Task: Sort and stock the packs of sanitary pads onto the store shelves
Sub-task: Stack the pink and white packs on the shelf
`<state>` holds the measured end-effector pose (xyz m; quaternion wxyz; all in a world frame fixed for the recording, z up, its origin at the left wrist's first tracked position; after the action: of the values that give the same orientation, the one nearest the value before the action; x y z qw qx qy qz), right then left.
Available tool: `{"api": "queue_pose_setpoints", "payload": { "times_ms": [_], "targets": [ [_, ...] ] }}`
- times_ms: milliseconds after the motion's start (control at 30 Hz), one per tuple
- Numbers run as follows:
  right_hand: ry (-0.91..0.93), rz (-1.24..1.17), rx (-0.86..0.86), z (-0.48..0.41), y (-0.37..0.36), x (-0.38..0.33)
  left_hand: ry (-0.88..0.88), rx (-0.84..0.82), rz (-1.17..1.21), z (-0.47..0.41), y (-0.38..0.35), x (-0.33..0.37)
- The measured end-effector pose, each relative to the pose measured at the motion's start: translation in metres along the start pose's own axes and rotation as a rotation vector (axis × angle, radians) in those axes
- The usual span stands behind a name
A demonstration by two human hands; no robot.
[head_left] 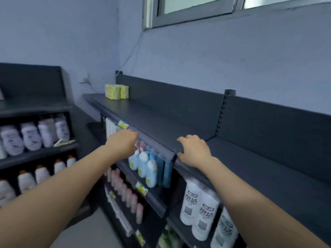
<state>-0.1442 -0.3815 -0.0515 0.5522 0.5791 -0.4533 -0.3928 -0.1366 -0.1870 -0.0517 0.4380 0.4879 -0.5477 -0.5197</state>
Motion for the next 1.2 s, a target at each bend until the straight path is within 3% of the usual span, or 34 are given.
{"api": "queue_pose_setpoints", "payload": {
  "times_ms": [333,700,933,1200],
  "targets": [
    [0.249,0.015,-0.001,-0.084,-0.016,-0.25,0.31,-0.067,-0.106,0.09,-0.013,-0.252],
    [0.498,0.037,0.001,-0.146,-0.027,-0.452,0.588,-0.071,-0.079,0.16,-0.031,-0.435],
    [0.604,0.012,0.01,-0.217,-0.028,-0.55,0.701,-0.062,-0.07,0.152,-0.037,-0.535],
    [0.661,-0.023,0.031,-0.341,-0.019,-0.648,0.727,0.022,-0.085,0.081,-0.017,-0.655]
  ]
}}
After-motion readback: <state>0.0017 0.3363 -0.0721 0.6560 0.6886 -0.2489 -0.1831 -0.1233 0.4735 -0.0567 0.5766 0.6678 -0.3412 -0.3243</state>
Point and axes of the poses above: each hand's wrist, its own z-axis away from the middle knuckle, its own y-axis out of the back of the hand, x = y × z, the point moved 10 cm from there along -z, towards the middle knuckle, and after that the axes turned 9 degrees about -x, right-handed, at the moved point
